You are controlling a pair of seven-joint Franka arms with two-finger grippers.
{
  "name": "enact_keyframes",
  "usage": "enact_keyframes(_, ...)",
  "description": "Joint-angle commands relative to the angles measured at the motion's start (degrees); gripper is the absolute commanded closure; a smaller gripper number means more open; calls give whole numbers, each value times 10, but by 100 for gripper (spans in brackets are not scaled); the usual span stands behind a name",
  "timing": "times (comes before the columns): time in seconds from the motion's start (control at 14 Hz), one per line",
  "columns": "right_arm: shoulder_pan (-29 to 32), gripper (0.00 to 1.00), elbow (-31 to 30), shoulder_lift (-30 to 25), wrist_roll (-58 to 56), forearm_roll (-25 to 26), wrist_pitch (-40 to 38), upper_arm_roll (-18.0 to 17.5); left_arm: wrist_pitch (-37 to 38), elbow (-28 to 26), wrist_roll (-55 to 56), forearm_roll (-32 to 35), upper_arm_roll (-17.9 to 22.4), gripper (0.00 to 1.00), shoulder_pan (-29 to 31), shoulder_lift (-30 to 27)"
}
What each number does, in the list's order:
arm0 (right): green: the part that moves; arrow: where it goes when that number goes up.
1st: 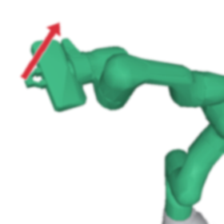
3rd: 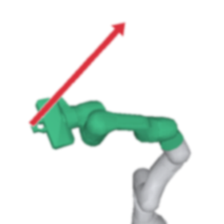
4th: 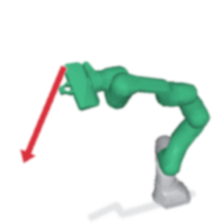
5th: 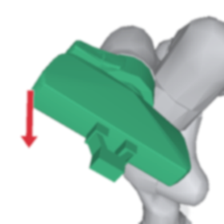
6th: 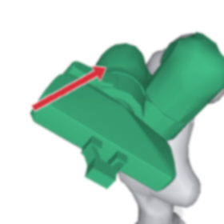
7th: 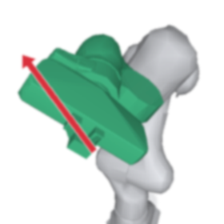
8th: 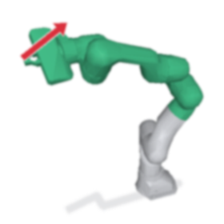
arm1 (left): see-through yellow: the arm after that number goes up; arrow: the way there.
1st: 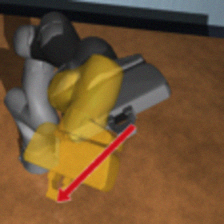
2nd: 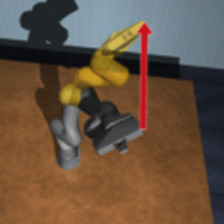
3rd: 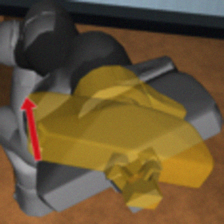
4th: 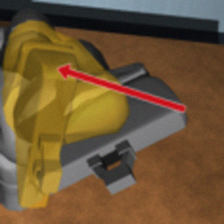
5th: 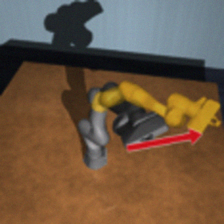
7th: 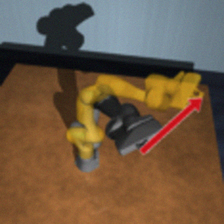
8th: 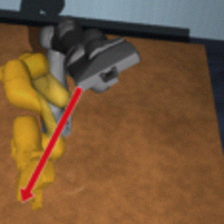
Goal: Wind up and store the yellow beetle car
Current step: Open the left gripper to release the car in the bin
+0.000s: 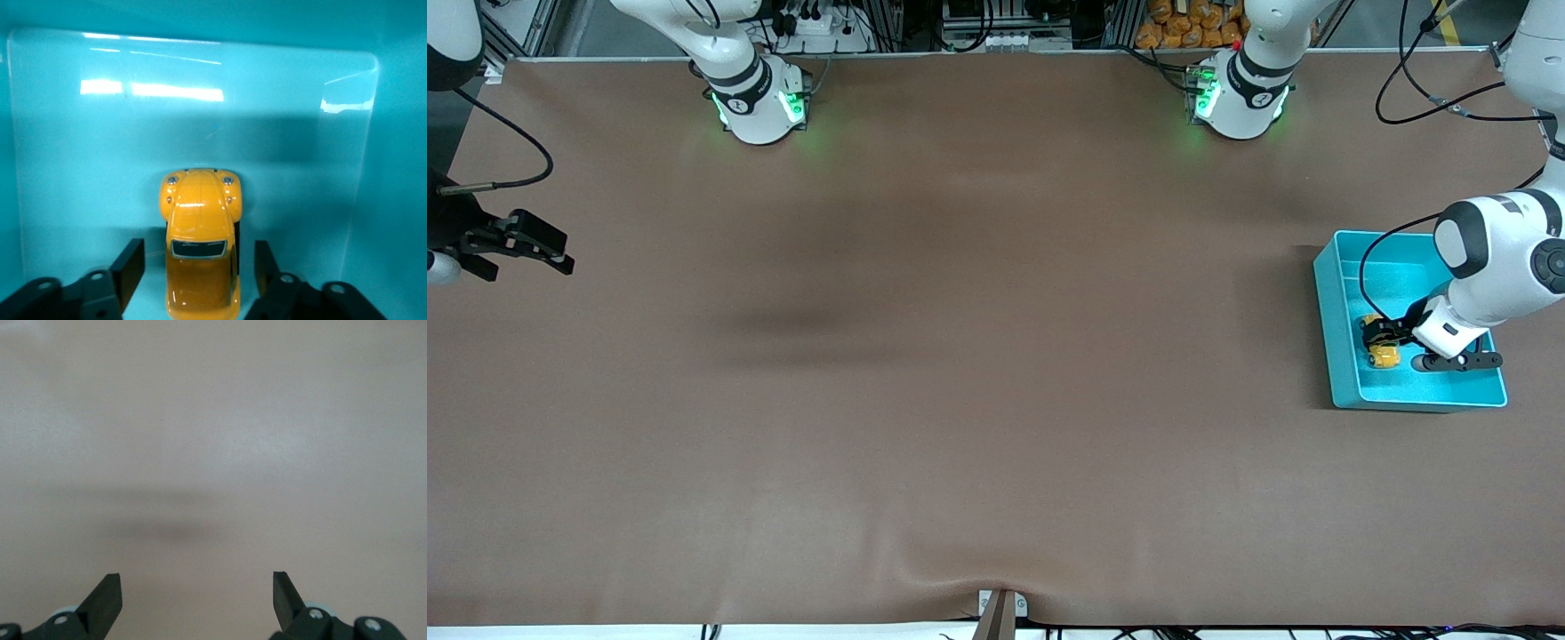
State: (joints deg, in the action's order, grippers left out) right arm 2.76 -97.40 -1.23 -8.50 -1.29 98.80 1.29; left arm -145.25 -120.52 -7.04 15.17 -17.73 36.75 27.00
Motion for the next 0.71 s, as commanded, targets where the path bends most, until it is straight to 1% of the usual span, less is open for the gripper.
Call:
enact_keyframes(0.0,0,0,5,-3,-1,5,-19,-1,-3,-2,-5,15,-11,0,6,-36)
enact_keyframes(0.07,0,0,5,-2,-1,5,-19,-1,-3,0,-5,15,-12,0,5,-48)
enact_keyframes(0.21,-1,0,5,-2,-1,5,-19,-1,8,8,-5,14,-34,0,5,-66)
enact_keyframes(0.43,-3,0,5,-3,-1,7,-20,-2,113,70,-4,13,-68,0,6,-84)
enact_keyframes(0.64,-4,0,5,-4,-1,7,-21,-2,207,118,-5,4,-85,0,5,-113)
